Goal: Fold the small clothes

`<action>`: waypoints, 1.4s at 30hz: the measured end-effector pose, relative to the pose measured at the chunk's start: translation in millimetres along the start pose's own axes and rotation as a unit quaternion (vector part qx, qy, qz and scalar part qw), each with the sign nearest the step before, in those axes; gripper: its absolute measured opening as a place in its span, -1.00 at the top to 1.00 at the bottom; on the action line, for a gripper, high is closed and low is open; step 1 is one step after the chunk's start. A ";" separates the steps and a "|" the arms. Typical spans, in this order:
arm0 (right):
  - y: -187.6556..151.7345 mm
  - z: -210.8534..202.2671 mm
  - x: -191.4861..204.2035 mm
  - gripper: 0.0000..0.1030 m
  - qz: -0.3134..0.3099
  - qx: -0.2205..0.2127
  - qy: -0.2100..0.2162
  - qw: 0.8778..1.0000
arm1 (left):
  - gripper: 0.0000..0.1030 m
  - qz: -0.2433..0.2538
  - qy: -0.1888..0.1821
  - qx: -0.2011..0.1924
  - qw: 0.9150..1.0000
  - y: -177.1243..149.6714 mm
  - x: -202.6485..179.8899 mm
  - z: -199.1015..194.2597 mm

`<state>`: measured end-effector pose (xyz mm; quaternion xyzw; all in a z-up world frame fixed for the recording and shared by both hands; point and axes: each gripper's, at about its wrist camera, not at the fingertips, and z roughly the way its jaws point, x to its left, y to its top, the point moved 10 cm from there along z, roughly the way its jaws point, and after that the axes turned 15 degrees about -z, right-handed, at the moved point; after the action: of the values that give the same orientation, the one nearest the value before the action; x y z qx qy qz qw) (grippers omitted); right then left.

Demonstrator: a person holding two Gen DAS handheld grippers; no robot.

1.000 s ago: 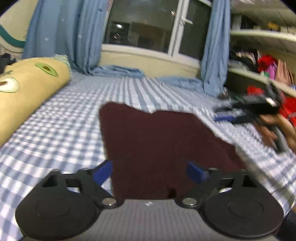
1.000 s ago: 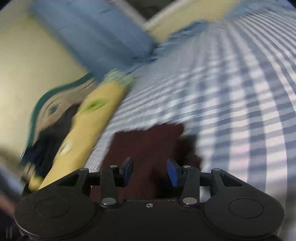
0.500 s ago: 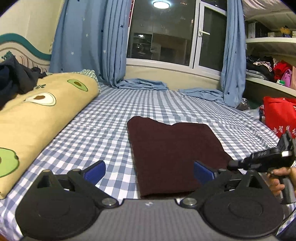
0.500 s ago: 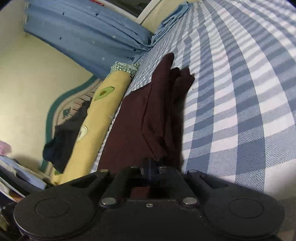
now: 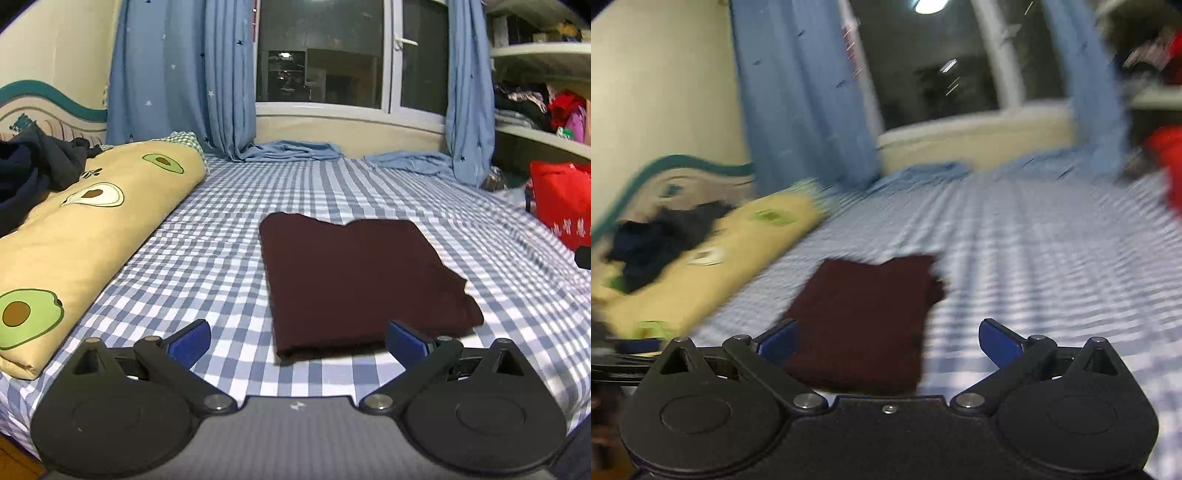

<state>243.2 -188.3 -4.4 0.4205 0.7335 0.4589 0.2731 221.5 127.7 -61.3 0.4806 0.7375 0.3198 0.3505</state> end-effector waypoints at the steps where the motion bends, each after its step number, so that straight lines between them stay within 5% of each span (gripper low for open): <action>1: -4.2 -7.4 5.4 -0.99 -0.015 -0.007 -0.025 1.000 | -0.99 0.003 0.004 0.004 1.000 -2.9 -1.0 -0.2; 3: -18.5 -15.5 18.0 -0.99 -0.032 -0.001 -0.050 0.998 | -0.99 0.005 0.009 0.011 1.000 -9.2 -2.9 0.1; 11: -58.0 0.3 60.1 -0.99 -0.030 0.072 -0.039 0.996 | -0.99 0.008 0.021 0.014 1.000 -21.8 -4.6 -3.5; 42: -49.4 5.8 54.5 -0.99 -0.048 0.069 -0.046 0.995 | -0.99 0.023 0.030 0.030 0.999 -29.5 -3.7 9.5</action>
<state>202.6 -149.6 -52.3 0.4228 0.7694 0.3741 0.2988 216.1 115.7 -89.6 0.4978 0.7457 0.3200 0.3062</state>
